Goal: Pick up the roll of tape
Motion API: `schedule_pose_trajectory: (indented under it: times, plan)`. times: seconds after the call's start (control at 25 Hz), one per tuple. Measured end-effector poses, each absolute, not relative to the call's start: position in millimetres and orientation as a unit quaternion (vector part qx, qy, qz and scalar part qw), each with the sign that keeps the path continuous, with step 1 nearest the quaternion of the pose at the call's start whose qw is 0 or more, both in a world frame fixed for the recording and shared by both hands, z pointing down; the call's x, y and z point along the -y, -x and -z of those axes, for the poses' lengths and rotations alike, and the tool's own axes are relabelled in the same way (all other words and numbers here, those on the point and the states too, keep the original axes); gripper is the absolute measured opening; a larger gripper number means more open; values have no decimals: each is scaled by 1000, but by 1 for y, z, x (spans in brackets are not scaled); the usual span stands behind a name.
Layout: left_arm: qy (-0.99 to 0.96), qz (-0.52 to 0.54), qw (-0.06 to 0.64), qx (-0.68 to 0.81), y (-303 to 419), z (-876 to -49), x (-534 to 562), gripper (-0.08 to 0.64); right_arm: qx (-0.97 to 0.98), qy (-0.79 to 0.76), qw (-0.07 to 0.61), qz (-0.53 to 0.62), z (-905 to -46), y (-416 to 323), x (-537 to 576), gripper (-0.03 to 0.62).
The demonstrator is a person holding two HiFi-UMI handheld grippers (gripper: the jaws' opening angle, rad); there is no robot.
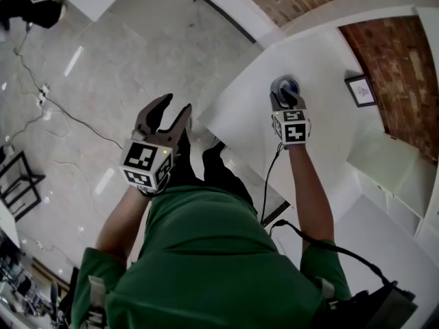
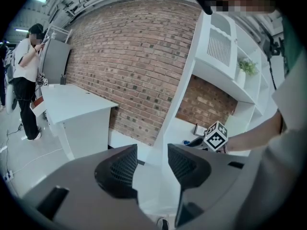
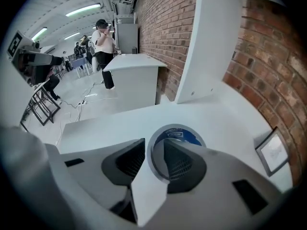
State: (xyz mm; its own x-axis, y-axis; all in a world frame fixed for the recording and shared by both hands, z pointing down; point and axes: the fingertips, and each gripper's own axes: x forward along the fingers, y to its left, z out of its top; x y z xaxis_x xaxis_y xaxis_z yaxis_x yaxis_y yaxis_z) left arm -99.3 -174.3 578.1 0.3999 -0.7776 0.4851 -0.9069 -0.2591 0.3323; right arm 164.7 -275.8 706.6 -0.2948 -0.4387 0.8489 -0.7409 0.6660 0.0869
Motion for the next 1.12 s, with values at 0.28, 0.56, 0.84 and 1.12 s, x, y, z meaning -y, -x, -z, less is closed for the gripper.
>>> schedule_pose_trajectory:
  times: [0.28, 0.56, 0.84, 1.12]
  plan:
    - [-783, -115, 284, 541, 103, -577, 173, 193, 772, -361, 501, -153, -721, -164, 277, 140]
    - [-780, -112, 283, 546, 110, -567, 169, 193, 758, -341, 539, -139, -725, -159, 269, 91]
    - [-783, -108, 280, 545, 112, -560, 166, 193, 763, -356, 515, -158, -717, -158, 265, 81]
    - [-793, -105, 275, 534, 105, -550, 159, 193, 781, -383, 466, -164, -692, -154, 258, 81]
